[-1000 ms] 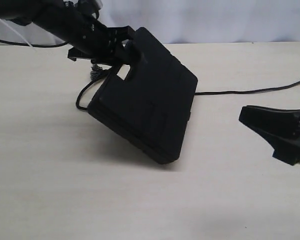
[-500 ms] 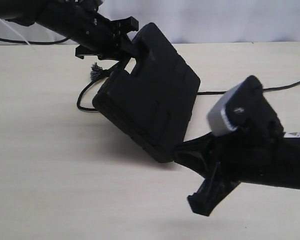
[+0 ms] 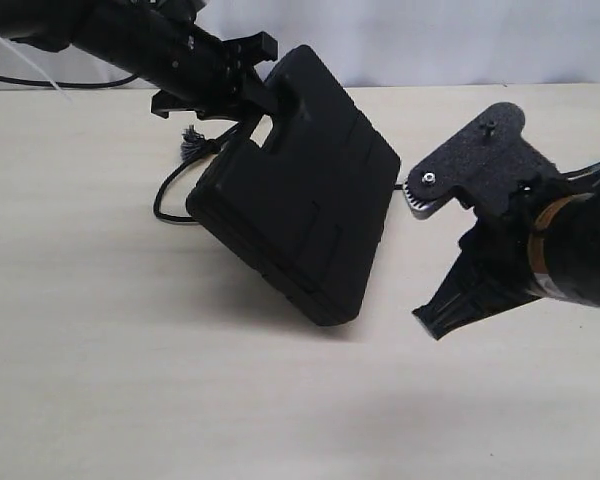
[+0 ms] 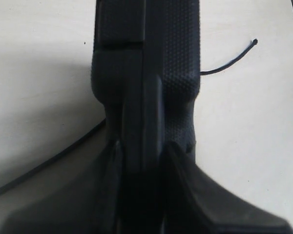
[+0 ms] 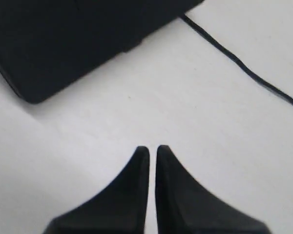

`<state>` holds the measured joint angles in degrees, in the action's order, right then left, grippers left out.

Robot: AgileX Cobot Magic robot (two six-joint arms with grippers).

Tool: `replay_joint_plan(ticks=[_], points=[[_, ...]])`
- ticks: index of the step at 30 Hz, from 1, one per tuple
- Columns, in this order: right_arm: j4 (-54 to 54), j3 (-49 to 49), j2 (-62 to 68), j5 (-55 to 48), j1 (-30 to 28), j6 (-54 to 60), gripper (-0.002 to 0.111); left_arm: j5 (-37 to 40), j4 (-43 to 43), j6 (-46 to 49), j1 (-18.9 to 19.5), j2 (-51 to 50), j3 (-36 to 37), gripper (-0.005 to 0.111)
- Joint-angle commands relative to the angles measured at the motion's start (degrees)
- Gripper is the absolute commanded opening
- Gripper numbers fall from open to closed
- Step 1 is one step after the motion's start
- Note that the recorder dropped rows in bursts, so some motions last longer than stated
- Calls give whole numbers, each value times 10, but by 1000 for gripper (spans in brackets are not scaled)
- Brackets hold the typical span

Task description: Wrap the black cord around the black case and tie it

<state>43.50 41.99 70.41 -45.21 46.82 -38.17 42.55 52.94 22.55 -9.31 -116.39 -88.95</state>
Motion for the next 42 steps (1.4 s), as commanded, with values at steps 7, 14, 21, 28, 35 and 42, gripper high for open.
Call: replay_joint_plan(ticks=[7, 14, 21, 28, 35, 42], points=[[550, -167, 5, -86, 235, -646, 5, 7, 17, -3, -1, 14, -9, 0], [564, -171, 86, -137, 341, -794, 5, 9, 17, -3, -1, 14, -9, 0], [564, -130, 199, -135, 340, -823, 12, 15, 17, -3, -1, 14, -9, 0], [564, -47, 282, -175, 340, -797, 68, 20, 17, -3, -1, 14, -9, 0], [564, -20, 363, -219, 317, -822, 98, 31, 17, -3, -1, 14, -9, 0], [564, 40, 447, -220, 265, -827, 98, 29, 17, -3, -1, 14, -9, 0]])
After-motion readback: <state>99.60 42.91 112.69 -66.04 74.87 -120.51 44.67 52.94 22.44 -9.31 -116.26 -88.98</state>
